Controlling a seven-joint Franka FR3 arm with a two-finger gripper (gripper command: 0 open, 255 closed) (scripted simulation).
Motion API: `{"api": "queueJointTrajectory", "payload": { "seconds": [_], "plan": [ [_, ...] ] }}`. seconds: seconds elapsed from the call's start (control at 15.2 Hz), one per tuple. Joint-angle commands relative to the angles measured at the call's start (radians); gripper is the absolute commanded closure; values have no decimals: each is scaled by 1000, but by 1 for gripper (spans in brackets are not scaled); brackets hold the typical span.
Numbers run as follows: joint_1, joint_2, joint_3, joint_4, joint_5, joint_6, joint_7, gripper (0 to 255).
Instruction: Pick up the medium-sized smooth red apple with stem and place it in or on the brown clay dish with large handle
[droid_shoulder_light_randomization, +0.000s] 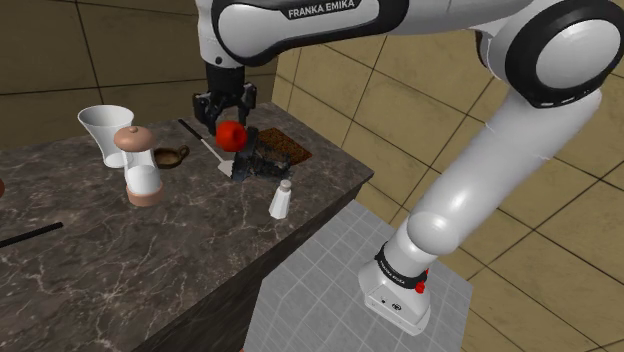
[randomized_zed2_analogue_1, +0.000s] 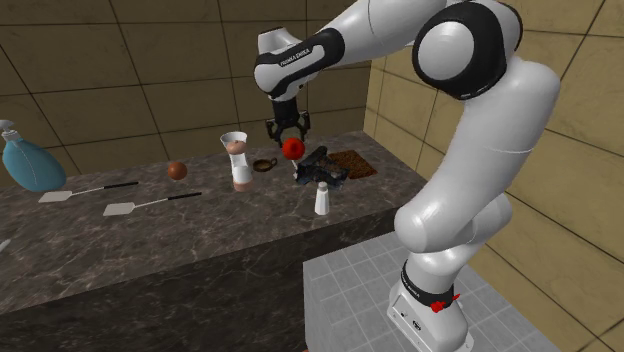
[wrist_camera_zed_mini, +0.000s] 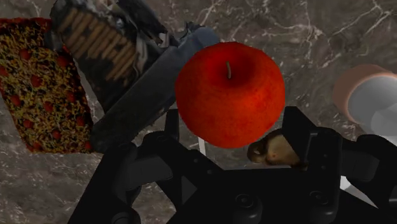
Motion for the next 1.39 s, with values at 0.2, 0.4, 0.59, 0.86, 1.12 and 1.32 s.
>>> {"api": "queueJointTrajectory", "payload": {
  "seconds": [0.2,0.4,0.59,0.86,1.12,1.32],
  "plan": [
    [31,226,19,270,-104,-80,71,255],
    [74,367,15,458,-164,-147,97,255],
    [134,519,3,682,-219,-233,108,255],
    [198,664,-19,891,-262,-299,104,255],
    [188,661,-19,831,-263,-244,115,255],
    [181,662,-20,792,-266,-206,123,255]
  ]
}}
